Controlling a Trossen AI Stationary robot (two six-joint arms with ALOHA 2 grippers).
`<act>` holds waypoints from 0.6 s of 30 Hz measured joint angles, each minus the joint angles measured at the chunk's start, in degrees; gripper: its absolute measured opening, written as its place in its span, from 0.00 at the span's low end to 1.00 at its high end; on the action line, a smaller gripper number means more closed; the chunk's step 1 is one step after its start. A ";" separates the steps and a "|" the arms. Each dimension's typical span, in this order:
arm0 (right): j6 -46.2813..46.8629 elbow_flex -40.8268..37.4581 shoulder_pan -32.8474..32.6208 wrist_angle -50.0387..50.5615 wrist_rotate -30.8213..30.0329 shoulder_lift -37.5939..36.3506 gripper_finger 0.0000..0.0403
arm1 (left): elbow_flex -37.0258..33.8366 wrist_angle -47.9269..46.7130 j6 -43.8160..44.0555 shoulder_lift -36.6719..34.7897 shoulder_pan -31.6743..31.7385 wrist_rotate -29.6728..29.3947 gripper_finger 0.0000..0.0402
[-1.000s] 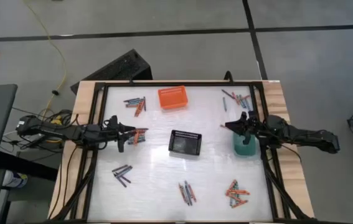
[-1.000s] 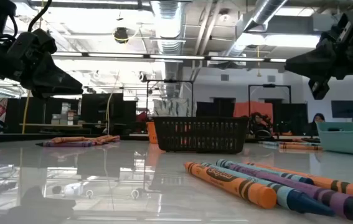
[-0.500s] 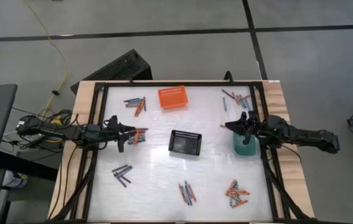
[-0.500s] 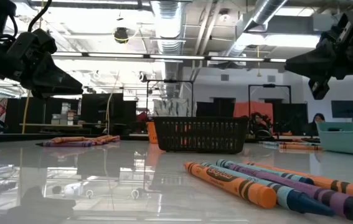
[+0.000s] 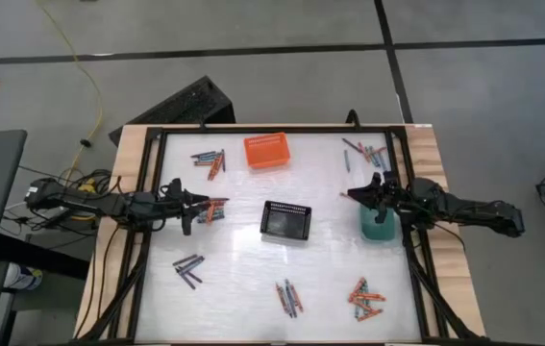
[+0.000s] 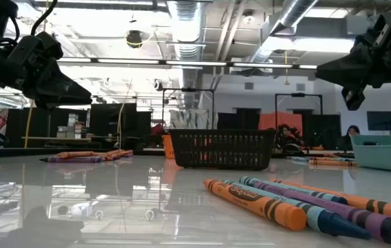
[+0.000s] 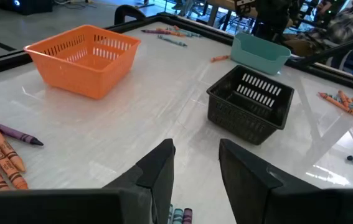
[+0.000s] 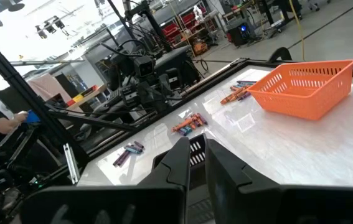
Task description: Sort crayons
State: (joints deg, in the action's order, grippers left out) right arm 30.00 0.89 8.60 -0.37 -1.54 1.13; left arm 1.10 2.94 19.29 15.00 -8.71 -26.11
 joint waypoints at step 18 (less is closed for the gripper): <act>-28.82 0.00 0.17 0.02 0.00 -0.02 0.14 | 0.00 0.00 0.00 -0.02 0.02 0.00 0.29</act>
State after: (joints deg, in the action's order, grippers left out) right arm 1.18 0.89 8.78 -0.35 -1.54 1.11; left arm 1.10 2.94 19.29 14.98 -8.69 -26.11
